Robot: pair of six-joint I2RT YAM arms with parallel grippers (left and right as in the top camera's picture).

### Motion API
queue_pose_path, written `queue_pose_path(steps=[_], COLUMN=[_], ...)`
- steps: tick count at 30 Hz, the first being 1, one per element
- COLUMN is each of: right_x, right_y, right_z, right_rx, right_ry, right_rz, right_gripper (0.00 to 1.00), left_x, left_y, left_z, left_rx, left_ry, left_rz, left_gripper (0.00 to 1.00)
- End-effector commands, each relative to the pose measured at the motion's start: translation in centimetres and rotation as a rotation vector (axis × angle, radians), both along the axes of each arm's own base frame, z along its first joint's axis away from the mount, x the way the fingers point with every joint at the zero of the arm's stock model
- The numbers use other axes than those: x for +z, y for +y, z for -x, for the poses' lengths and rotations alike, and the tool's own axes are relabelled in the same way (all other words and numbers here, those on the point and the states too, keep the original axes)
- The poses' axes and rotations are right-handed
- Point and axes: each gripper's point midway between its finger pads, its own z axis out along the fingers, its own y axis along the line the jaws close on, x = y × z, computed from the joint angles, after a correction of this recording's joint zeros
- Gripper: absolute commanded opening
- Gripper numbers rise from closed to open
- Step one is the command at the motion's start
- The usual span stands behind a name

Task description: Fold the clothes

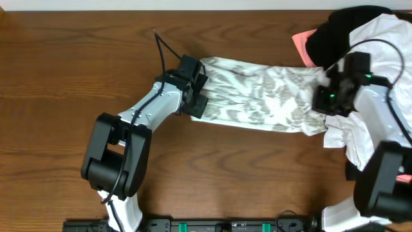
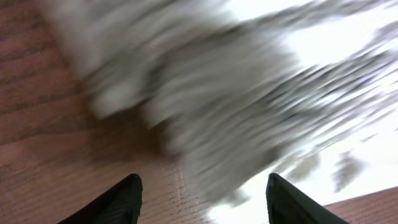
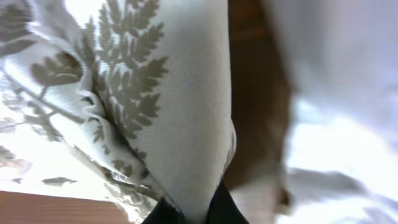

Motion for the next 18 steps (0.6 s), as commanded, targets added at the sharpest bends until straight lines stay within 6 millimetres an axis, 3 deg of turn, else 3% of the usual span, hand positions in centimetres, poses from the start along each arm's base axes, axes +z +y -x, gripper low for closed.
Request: queue_pose_path(steps=[1, 8, 18], right_x=[2.9, 7.3, 12.3], right_y=[-1.7, 1.0, 10.7], right_z=[-0.8, -3.0, -6.4], right_rx=[-0.015, 0.05, 0.209], right_ry=[-0.061, -0.139, -0.319], right_rz=[0.067, 0.072, 0.03], right_gripper=[0.01, 0.01, 0.01], left_x=[-0.7, -0.7, -0.7], left_y=[0.2, 0.2, 0.2], left_z=[0.5, 0.5, 0.5], left_rx=[0.009, 0.009, 0.009], left_ry=[0.023, 0.023, 0.026], left_rz=[-0.007, -0.007, -0.009], left_gripper=[0.65, 0.65, 0.65])
